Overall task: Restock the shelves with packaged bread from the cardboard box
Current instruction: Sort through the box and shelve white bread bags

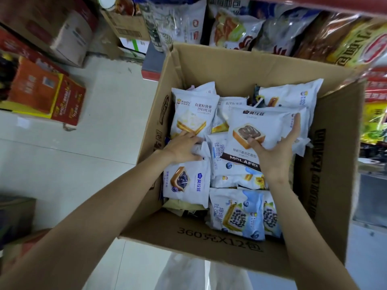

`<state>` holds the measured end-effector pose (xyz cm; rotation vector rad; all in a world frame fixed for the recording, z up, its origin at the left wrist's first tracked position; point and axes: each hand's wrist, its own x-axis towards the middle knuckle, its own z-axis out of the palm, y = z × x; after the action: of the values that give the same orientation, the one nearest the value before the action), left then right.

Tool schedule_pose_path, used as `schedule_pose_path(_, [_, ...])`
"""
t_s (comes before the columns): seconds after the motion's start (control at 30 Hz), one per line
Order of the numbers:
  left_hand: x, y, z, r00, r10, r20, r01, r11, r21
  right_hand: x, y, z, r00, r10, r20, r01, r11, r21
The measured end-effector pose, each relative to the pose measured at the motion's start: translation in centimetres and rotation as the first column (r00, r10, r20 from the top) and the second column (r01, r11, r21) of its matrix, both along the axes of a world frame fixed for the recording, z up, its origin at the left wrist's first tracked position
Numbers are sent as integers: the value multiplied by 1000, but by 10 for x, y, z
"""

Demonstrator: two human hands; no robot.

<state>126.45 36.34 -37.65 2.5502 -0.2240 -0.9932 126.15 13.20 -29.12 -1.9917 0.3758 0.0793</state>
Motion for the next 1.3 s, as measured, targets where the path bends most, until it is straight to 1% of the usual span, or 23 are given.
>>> schedule_pose_path(0.07, [1,2,7,998,-15,-54,14,1000,-12,-5,-7,4,998,45,38,-45,999,-17])
schedule_pose_path(0.13, [-6,6,13,998,-59,-25,59,998,16,-11,-15,8,993,102,67,-100,995,-28])
schedule_pose_path(0.17, [-11,9,17,996,-83,38,82,996,40,-13,-19,12,990,123,65,-121,992,-38])
schedule_pose_path(0.23, [-22,14,28,960,-96,264,84,995,58,-18,-27,23,987,156,42,-152,985,-78])
schedule_pose_path(0.3, [-30,18,43,854,-55,518,62,998,4,-24,-36,39,982,185,42,-177,974,-140])
schedule_pose_path(0.33, [-33,18,56,798,3,603,33,998,-49,-26,-41,48,980,193,52,-182,970,-163])
schedule_pose_path(0.37, [-36,16,71,755,101,648,-25,992,-125,-28,-47,58,979,196,60,-183,967,-179])
schedule_pose_path(0.4, [-38,12,89,722,231,652,-108,969,-223,-30,-52,69,979,193,70,-177,966,-189])
schedule_pose_path(0.43, [-41,8,108,693,379,613,-208,920,-333,-32,-57,82,980,182,83,-163,967,-198])
schedule_pose_path(0.47, [-43,3,128,653,521,549,-304,845,-441,-35,-61,97,981,166,96,-144,968,-205])
schedule_pose_path(0.53, [-47,-4,166,547,720,427,-413,676,-611,-38,-67,130,981,139,136,-111,974,-199])
schedule_pose_path(0.6, [-48,-10,203,471,820,325,-473,546,-691,-38,-70,169,973,133,187,-103,982,-161])
schedule_pose_path(0.67, [-48,-12,238,409,888,212,-534,421,-733,-37,-71,206,964,147,220,-126,986,-108])
schedule_pose_path(0.77, [-45,-12,290,353,934,63,-582,272,-766,-34,-73,255,939,206,276,-190,978,-86])
schedule_pose_path(0.8, [-41,-12,307,348,937,32,-584,243,-774,-31,-72,271,927,226,299,-204,974,-102])
schedule_pose_path(0.83, [-38,-9,321,351,936,19,-571,231,-788,-28,-71,288,911,251,328,-220,967,-128])
schedule_pose_path(0.9, [-29,0,351,358,933,45,-514,237,-824,-19,-65,323,870,306,387,-254,950,-179])
schedule_pose_path(0.97, [-16,11,383,349,927,134,-427,285,-858,-8,-56,357,817,365,447,-302,930,-209])
schedule_pose_path(1.03, [0,18,418,332,908,256,-305,360,-882,6,-48,390,770,375,517,-325,927,-188])
schedule_pose_path(1.1, [15,22,455,314,886,342,-197,413,-889,21,-39,422,731,326,599,-319,940,-121])
schedule_pose_path(1.17, [31,24,490,299,864,404,-109,452,-885,38,-28,449,693,230,683,-291,956,-27])
schedule_pose_path(1.23, [49,25,523,273,858,434,-35,460,-887,60,-20,474,624,119,772,-303,948,100])
schedule_pose_path(1.3, [65,27,552,255,853,455,25,465,-885,87,-11,500,551,47,833,-349,920,179])
